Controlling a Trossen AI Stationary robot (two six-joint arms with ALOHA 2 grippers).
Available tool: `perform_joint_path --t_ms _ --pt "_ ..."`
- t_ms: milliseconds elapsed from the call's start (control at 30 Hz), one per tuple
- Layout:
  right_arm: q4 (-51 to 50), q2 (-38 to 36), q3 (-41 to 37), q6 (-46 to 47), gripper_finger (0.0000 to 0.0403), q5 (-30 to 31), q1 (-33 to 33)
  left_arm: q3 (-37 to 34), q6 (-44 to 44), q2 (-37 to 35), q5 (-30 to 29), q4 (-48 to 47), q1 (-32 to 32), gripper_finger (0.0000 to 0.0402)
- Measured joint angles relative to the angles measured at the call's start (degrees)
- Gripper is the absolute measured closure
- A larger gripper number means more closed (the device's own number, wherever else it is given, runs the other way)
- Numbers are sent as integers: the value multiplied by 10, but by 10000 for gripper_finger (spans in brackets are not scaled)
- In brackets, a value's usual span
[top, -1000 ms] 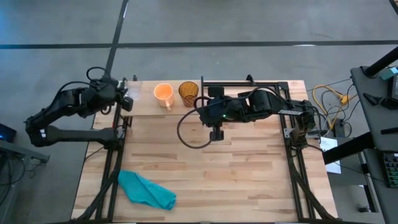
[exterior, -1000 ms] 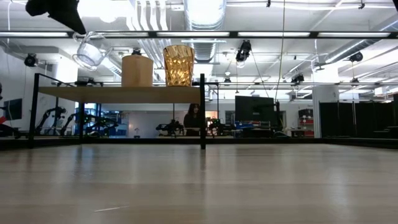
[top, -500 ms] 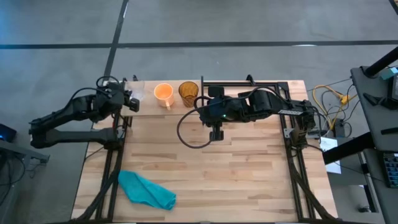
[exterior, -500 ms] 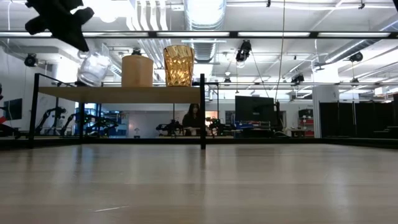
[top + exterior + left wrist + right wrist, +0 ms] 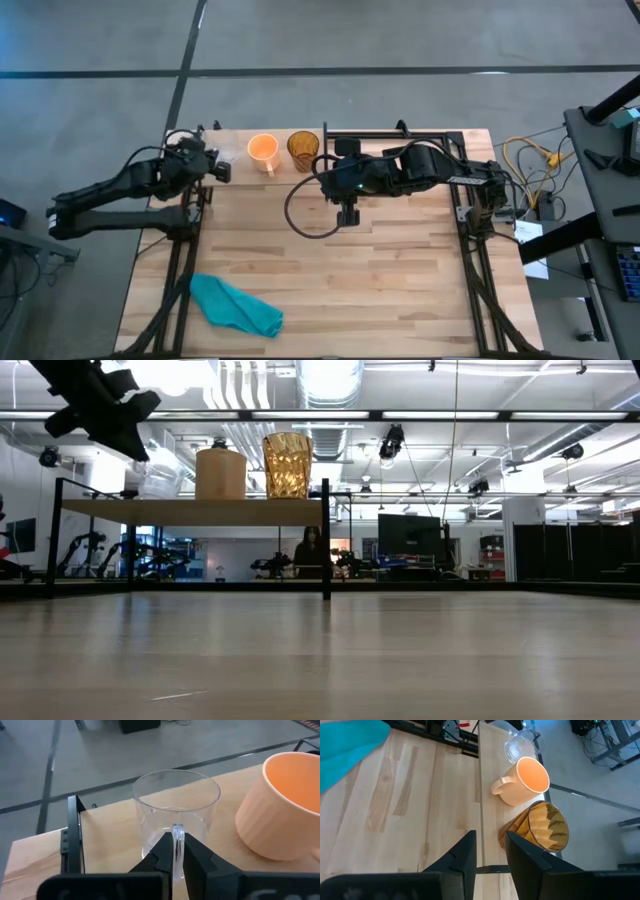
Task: Stack small to large cups/mugs on shelf
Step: Put the transparent mug on the shelf
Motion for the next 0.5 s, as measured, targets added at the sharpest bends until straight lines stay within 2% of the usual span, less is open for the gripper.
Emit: perform_joint_path --t_ms 200,500 --pt "-1 0 0 -4 307 0 0 -6 0 0 44 -1 0 394" --pt "-1 0 0 -6 307 0 0 -13 1 0 61 -2 0 391"
